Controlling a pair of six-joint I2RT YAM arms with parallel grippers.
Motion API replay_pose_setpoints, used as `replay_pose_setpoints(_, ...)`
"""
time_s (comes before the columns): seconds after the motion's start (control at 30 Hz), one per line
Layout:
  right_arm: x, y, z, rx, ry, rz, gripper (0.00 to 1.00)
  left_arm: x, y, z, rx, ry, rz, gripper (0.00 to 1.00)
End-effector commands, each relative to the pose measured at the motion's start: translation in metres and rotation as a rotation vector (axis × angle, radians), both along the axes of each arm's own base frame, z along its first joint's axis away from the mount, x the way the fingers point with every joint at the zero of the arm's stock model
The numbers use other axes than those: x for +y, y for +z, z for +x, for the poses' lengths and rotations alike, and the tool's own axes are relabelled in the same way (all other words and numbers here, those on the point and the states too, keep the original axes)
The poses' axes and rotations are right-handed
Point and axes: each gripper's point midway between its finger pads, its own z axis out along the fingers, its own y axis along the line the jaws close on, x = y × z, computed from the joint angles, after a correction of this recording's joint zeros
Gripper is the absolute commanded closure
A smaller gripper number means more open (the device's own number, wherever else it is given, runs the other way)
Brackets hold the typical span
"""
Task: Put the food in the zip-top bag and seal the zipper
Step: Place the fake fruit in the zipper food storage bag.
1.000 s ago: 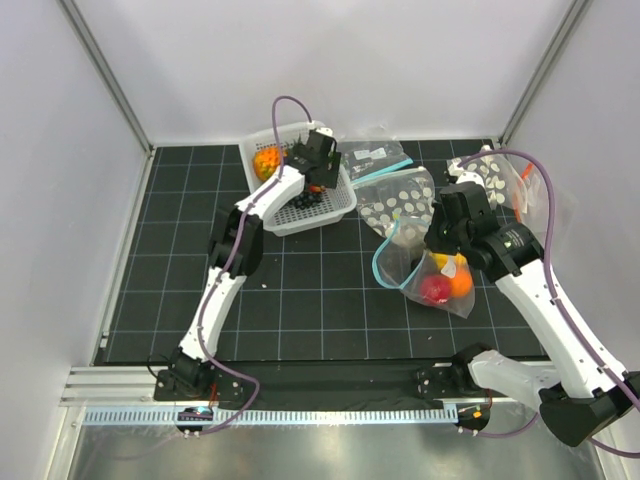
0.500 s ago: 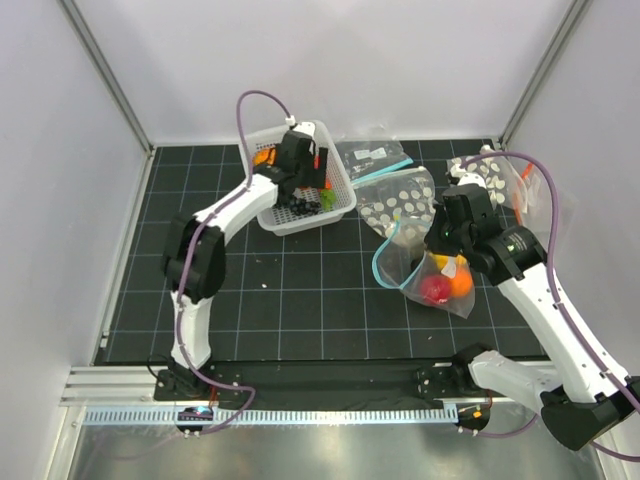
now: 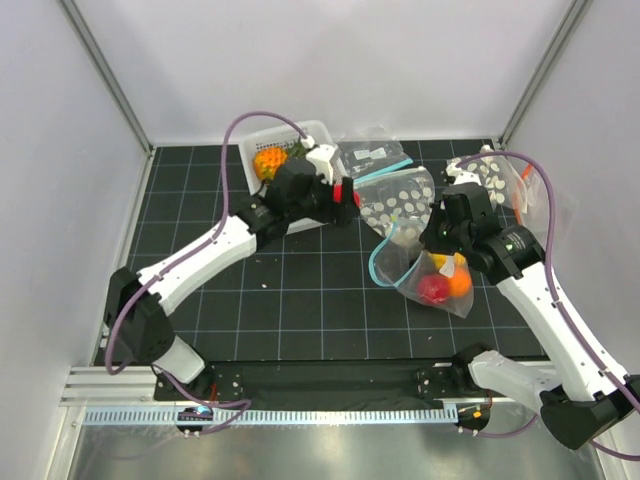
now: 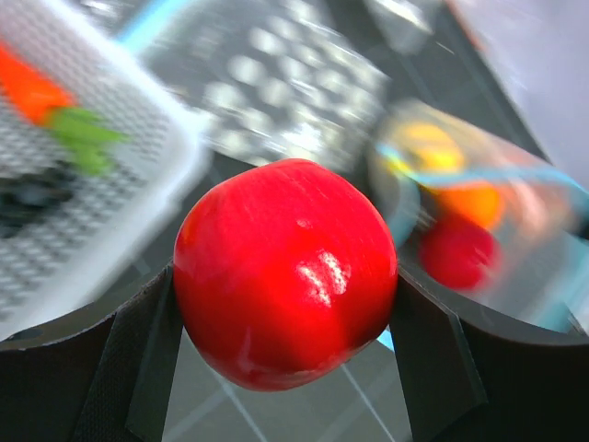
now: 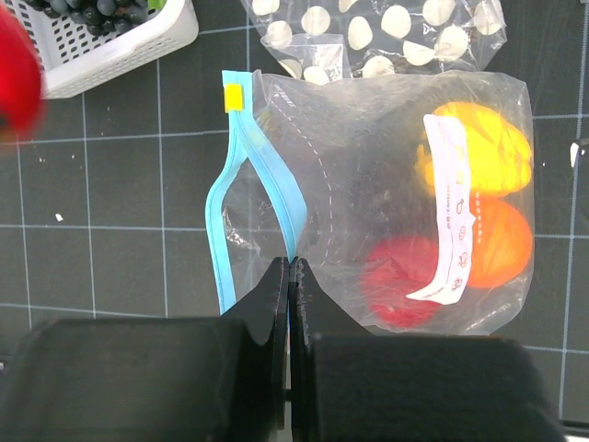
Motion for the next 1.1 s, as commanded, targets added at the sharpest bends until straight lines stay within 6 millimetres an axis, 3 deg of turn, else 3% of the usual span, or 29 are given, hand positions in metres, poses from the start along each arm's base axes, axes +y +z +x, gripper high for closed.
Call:
replay_pose_setpoints(0.0,0.007,0.015,0.005,-0.054,0.033,0.032,0.99,-0.028,0.030,-0.053,0.017,-0.164,-0.119,0.64)
replay_pose_setpoints(0.1,0.007,0.019,0.003,-0.064,0.042,0.041,0.99,-0.048,0.027,-0.086,0.052,-0.250,-0.131,0.64)
replay_pose_setpoints(0.23,0.008,0.021,-0.001,-0.066,0.050,0.055,0.99,-0.073,0.018,-0.112,0.080,-0.325,-0.124,0.64)
replay_pose_setpoints(0.5,0.008,0.029,-0.008,-0.107,0.035,0.107,0.99,-0.118,-0.028,-0.127,0.171,-0.385,-0.066,0.64)
replay_pose_setpoints(0.67,0.010,0.027,-0.012,-0.109,0.038,0.133,0.99,-0.137,-0.034,-0.123,0.170,-0.384,-0.053,0.59)
replay_pose_setpoints(0.87,0.009,0.027,-0.015,-0.115,0.034,0.140,0.99,-0.147,-0.026,-0.136,0.152,-0.423,-0.058,0.10)
replay_pose_setpoints(0.93,0.007,0.027,-0.015,-0.118,0.024,0.139,0.99,-0.143,-0.018,-0.139,0.138,-0.417,-0.067,0.01)
replay_pose_setpoints(1.07,0.006,0.027,-0.015,-0.127,0.017,0.140,0.99,-0.130,-0.003,-0.140,0.112,-0.386,-0.083,0.00)
